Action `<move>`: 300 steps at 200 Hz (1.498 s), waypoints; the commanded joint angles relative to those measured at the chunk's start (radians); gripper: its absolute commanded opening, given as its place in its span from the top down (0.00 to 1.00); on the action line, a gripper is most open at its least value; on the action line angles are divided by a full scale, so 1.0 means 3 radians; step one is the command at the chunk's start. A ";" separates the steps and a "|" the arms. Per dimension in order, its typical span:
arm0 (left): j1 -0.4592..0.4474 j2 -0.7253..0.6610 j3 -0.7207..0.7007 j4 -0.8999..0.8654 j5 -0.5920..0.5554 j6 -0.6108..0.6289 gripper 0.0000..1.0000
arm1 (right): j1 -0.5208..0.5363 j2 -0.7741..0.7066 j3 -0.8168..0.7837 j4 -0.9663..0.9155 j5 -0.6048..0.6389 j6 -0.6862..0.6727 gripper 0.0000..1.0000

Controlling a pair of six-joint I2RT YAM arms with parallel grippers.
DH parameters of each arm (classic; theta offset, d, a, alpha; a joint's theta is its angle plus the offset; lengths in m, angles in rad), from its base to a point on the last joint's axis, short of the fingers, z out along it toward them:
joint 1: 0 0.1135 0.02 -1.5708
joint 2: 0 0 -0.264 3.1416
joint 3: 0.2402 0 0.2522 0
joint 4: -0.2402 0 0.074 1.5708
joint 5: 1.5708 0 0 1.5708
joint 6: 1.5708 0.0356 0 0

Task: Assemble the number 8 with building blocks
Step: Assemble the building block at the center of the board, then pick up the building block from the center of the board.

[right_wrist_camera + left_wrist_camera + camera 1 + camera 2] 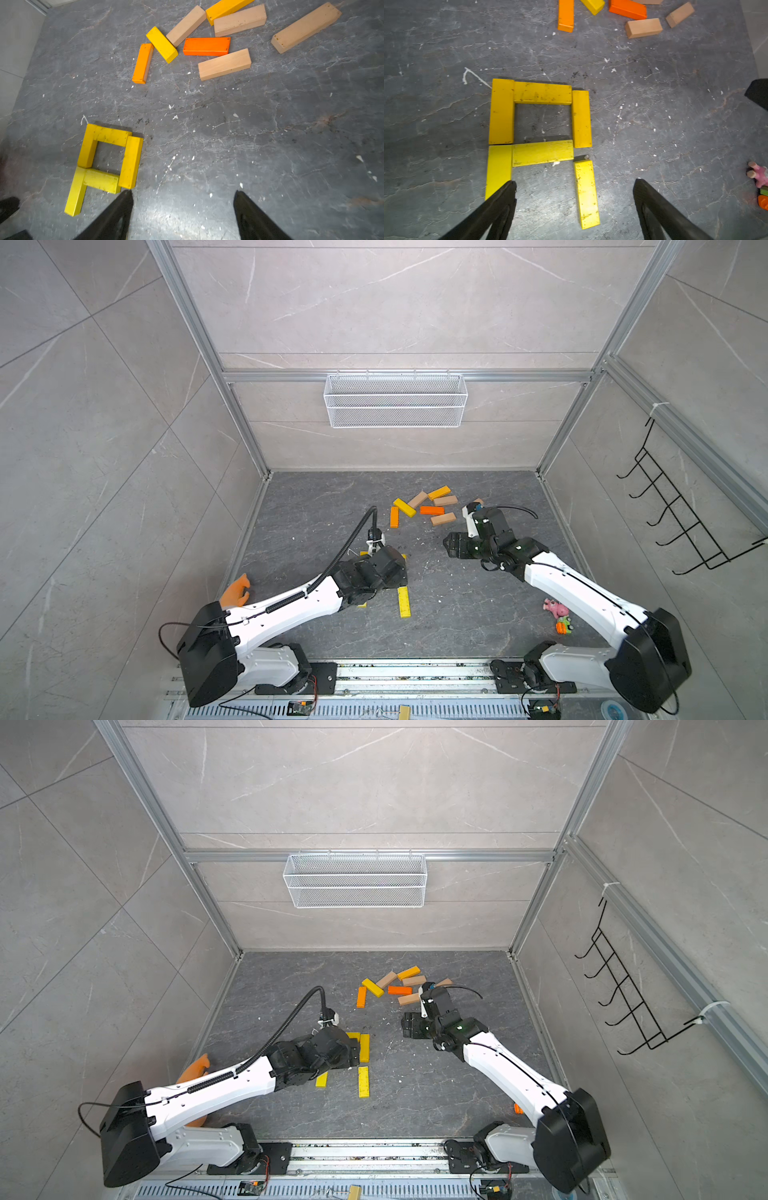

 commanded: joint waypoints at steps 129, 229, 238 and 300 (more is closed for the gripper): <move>0.0346 -0.0180 -0.0359 0.0434 0.0533 0.0193 0.09 | -0.0913 0.1880 0.1147 0.0341 0.0429 0.0403 0.27; 0.0364 -0.0192 -0.0421 0.0514 0.0553 0.0186 0.09 | -0.1085 0.2690 0.1927 0.0122 0.0637 0.0454 0.30; 0.0365 -0.0192 -0.0428 0.0516 0.0551 0.0190 0.09 | -0.1085 0.2727 0.1969 0.0103 0.0637 0.0455 0.31; 0.0374 -0.0240 -0.0517 0.0592 0.0588 0.0183 0.09 | -0.1085 0.2942 0.2272 -0.0057 0.0695 0.0476 0.31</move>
